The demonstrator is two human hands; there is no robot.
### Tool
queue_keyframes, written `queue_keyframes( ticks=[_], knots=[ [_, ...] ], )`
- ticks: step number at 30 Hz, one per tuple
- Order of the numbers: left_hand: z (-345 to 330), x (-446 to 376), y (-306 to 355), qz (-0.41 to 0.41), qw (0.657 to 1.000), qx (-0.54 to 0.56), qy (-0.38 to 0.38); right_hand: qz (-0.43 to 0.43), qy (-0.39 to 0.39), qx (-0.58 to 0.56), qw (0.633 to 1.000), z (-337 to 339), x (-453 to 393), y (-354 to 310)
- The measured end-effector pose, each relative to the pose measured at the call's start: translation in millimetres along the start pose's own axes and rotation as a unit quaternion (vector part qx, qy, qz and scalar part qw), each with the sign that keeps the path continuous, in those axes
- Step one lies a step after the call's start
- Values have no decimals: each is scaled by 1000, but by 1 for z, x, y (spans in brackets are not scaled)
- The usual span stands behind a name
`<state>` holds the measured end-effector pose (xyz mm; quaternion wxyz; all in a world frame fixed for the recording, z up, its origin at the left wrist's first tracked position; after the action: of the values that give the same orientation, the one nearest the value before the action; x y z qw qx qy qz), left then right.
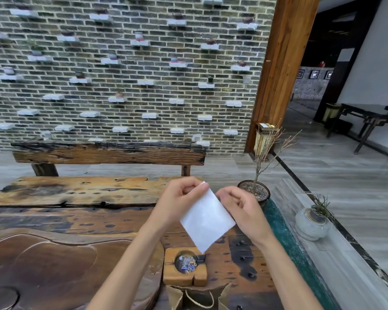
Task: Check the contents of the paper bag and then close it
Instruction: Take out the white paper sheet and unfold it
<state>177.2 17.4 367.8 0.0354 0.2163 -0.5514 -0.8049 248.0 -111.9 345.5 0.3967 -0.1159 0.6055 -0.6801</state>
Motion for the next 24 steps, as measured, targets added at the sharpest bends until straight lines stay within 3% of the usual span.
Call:
queue_keyframes(
  ticks=[3, 5, 10, 15, 19, 24],
  knots=[
    [-13, -5, 5, 3, 997, -12, -81, 9, -61, 11, 998, -9, 2, -7],
    [-17, -5, 7, 6, 996, -6, -94, 18, -58, 19, 998, -10, 3, -9],
    [-5, 5, -15, 56, 989, 133, 25, 25, 7, -33, 999, 0, 7, -5],
    [-26, 29, -45, 122, 928, 335, 112, 34, 113, -32, 992, 9, 14, -1],
    [-27, 33, -45, 88, 936, 283, 190, 27, 133, -48, 990, 4, 20, 7],
    [-26, 32, -32, 47, 958, 194, 207, -24, 163, -149, 975, 0, 16, 19]
  ],
)
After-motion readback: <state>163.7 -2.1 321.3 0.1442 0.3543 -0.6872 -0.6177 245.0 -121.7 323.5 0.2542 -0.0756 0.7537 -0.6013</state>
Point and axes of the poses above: each hand's wrist, its own x-axis away from the middle knuckle, its own z-axis out of the back of the hand, y = z × x, the point moved 10 cm from there along -x, towards the middle knuckle, and after that the axes turned 2 degrees about -y, right-handed, at the moved point
